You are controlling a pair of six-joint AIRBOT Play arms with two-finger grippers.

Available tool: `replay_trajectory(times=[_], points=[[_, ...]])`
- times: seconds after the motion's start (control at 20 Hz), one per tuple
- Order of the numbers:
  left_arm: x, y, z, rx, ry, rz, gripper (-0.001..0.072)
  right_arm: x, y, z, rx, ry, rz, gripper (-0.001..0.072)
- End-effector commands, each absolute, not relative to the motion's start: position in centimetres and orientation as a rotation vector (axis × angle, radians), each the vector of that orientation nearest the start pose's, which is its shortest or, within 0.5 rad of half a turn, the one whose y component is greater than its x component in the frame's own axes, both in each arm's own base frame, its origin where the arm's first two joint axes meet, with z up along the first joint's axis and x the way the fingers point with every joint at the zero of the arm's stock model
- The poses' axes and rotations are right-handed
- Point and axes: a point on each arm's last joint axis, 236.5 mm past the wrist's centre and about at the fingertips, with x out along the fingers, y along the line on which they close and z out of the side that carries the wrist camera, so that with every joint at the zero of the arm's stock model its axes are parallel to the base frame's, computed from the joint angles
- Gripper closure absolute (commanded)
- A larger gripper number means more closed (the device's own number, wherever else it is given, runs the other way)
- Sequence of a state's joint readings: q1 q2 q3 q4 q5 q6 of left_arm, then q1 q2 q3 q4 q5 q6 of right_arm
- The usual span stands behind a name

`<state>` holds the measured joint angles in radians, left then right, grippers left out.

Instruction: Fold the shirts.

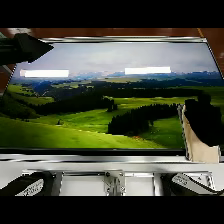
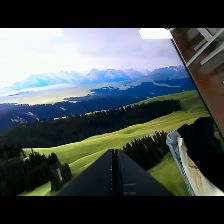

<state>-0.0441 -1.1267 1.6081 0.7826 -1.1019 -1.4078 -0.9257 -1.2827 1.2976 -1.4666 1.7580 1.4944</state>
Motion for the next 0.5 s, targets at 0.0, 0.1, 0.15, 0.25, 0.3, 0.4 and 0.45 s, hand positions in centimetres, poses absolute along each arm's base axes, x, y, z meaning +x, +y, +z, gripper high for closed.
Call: replay_trajectory(times=[0.0,0.1,0.15,0.25,0.3,0.4,0.45], points=[[39.8,-16.7,32.2,-0.397,0.545,-0.653,0.0665,12.5,-18.9,-1.1,0.798,1.786,-0.620,0.0604],[39.9,-16.7,32.1,-0.398,0.547,-0.653,0.0665,11.4,-19.7,-2.1,0.740,1.811,-0.644,0.0024],[39.9,-16.7,32.1,-0.398,0.548,-0.653,0.0665,11.4,-20.2,-1.7,0.716,1.809,-0.650,0.0023],[40.1,-16.4,31.8,-0.384,0.551,-0.639,0.0666,13.0,-22.6,0.5,0.668,1.716,-0.698,0.0026],[40.2,-16.1,31.5,-0.367,0.555,-0.623,0.0666,15.2,-24.0,2.1,0.653,1.597,-0.711,0.0027],[40.8,-15.2,29.4,-0.291,0.601,-0.572,0.0666,23.4,-24.5,6.7,0.633,1.230,-0.611,0.0028],[40.9,-14.5,26.9,-0.215,0.672,-0.527,0.0667,27.3,-23.9,9.4,0.580,1.067,-0.543,0.0028]])
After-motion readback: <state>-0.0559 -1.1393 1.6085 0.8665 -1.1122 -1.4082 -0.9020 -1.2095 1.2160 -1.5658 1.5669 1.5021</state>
